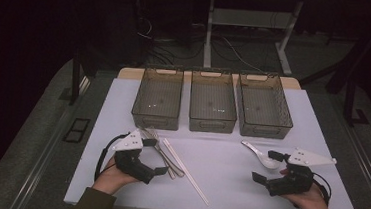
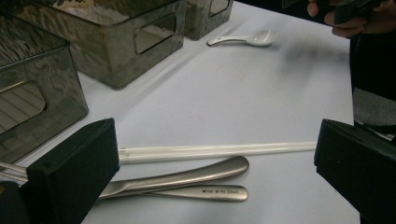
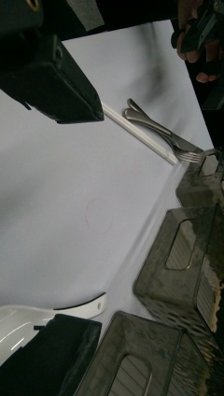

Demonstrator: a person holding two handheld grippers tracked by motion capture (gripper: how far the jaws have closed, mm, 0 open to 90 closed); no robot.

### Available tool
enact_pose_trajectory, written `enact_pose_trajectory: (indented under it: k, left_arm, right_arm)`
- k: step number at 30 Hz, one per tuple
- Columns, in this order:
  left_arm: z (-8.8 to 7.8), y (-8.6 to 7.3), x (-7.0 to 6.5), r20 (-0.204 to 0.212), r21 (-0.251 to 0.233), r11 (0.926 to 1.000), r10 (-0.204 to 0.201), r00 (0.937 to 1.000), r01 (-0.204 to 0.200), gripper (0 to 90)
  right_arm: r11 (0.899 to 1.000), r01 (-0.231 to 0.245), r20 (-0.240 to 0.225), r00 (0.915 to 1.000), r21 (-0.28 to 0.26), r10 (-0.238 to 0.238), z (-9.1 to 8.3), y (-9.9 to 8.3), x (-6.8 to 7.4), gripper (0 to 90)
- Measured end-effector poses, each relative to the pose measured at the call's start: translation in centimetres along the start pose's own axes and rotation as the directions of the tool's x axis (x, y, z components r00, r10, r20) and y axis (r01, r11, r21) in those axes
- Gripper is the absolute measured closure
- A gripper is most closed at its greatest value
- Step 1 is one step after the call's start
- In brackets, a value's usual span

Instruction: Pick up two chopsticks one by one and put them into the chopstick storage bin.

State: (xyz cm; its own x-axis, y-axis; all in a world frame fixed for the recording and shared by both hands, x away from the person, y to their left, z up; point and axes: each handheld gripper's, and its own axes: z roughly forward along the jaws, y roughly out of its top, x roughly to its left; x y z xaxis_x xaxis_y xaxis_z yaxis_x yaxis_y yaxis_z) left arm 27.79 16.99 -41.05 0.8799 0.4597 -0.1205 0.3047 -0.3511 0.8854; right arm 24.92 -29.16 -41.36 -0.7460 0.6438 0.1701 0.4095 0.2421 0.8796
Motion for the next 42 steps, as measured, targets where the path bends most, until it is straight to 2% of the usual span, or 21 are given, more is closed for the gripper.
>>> enact_pose_trajectory:
  k: [5,7,10,11,12,13,14,15,16,17,18,19,20,26,28,31,33,35,41,42]
  left_arm:
    - [-0.1,0.1,0.0,-0.004,-0.001,1.0,-0.002,1.0,0.002,0.7]
    - [0.0,0.1,-0.1,0.003,0.006,1.0,-0.006,1.0,0.006,5.7]
    - [0.2,0.3,-0.5,0.028,0.019,0.9998,0.011,0.9996,-0.012,16.6]
    - [0.4,0.4,-0.6,0.038,0.016,0.9998,0.009,0.9993,-0.01,16.6]
    - [0.5,0.5,-0.7,0.06,0.019,0.9998,0.009,0.9982,-0.01,20.5]
    - [0.7,0.5,-0.8,0.078,0.028,0.9995,0.01,0.9969,-0.013,31.5]
    - [1.0,0.5,-0.9,0.084,0.035,0.9993,0.008,0.9964,-0.011,31.5]
    - [1.4,0.5,-1.1,0.096,0.049,0.9987,0.005,0.9953,-0.01,38.9]
    - [1.4,0.5,-1.1,0.096,0.049,0.9987,0.005,0.9953,-0.01,44.6]
    - [1.6,0.5,-1.2,0.101,0.055,0.9983,0.014,0.9948,-0.019,44.6]
    - [1.8,0.5,-1.4,0.107,0.056,0.9981,0.021,0.9941,-0.027,50.4]
    - [1.9,0.6,-1.5,0.113,0.061,0.9976,0.026,0.9933,-0.033,61.6]
    - [2.1,0.6,-1.6,0.118,0.068,0.997,0.029,0.9925,-0.037,66.2]
    - [3.5,0.5,-2.3,0.14,0.128,0.9903,0.037,0.9895,-0.055,88.5]
    - [4.0,0.4,-2.5,0.156,0.143,0.9879,0.037,0.9871,-0.059,88.7]
    - [5.1,0.0,-2.8,0.177,0.193,0.9781,0.044,0.9832,-0.078,88.8]
    - [5.3,-0.2,-3.0,0.18,0.202,0.9762,0.041,0.9829,-0.077,88.8]
    - [5.9,-0.4,-3.4,0.179,0.227,0.9699,0.048,0.9826,-0.089,88.8]
    - [6.7,-0.7,-3.7,0.176,0.251,0.9626,0.058,0.9826,-0.102,88.8]
    - [7.1,-0.8,-3.9,0.168,0.262,0.9588,0.067,0.9836,-0.11,88.8]
  right_arm:
    - [1.0,-0.002,0.0,1.0,-0.004,0.002,-0.1,-0.1,-0.2,1.4]
    - [1.0,-0.002,-0.005,1.0,-0.004,0.002,0.0,-0.1,-0.3,1.4]
    - [1.0,-0.005,-0.001,1.0,0.002,0.005,0.1,-0.2,-0.3,1.4]
    - [1.0,-0.005,-0.001,1.0,0.002,0.005,0.1,-0.2,-0.3,1.4]
    - [1.0,-0.001,-0.002,1.0,0.007,0.001,0.1,-0.1,-0.3,1.4]
    - [1.0,-0.003,0.001,1.0,0.0,0.003,0.1,0.0,-0.2,1.4]
    - [1.0,-0.003,0.001,1.0,0.0,0.003,0.1,0.0,-0.2,1.4]
    - [1.0,0.003,0.003,1.0,0.004,-0.003,0.1,0.0,-0.1,1.4]
    - [1.0,0.003,0.003,1.0,0.004,-0.003,0.1,0.0,-0.1,1.4]
    - [1.0,0.005,0.004,1.0,0.006,-0.005,0.1,0.0,-0.1,1.4]
    - [1.0,0.001,0.003,1.0,0.006,-0.001,0.1,0.0,-0.1,1.5]
    - [1.0,-0.001,0.003,1.0,0.005,0.001,0.2,0.0,0.0,1.4]
    - [1.0,0.0,0.003,1.0,0.006,0.0,0.2,0.0,0.0,1.4]
    - [1.0,0.004,-0.001,1.0,0.008,-0.004,0.3,0.0,0.0,1.5]
    - [1.0,0.003,-0.001,1.0,0.009,-0.003,0.3,0.0,-0.1,1.4]
    - [1.0,0.001,-0.001,1.0,0.009,-0.001,0.3,0.0,-0.1,1.5]
    - [1.0,-0.001,-0.001,1.0,0.009,0.001,0.3,0.0,-0.1,1.5]
    - [1.0,0.0,-0.001,1.0,0.009,0.0,0.3,0.0,-0.1,1.4]
    - [1.0,-0.002,0.001,1.0,0.011,0.002,0.3,0.0,-0.1,1.5]
    - [1.0,-0.004,0.001,1.0,0.011,0.004,0.3,0.0,-0.1,1.5]
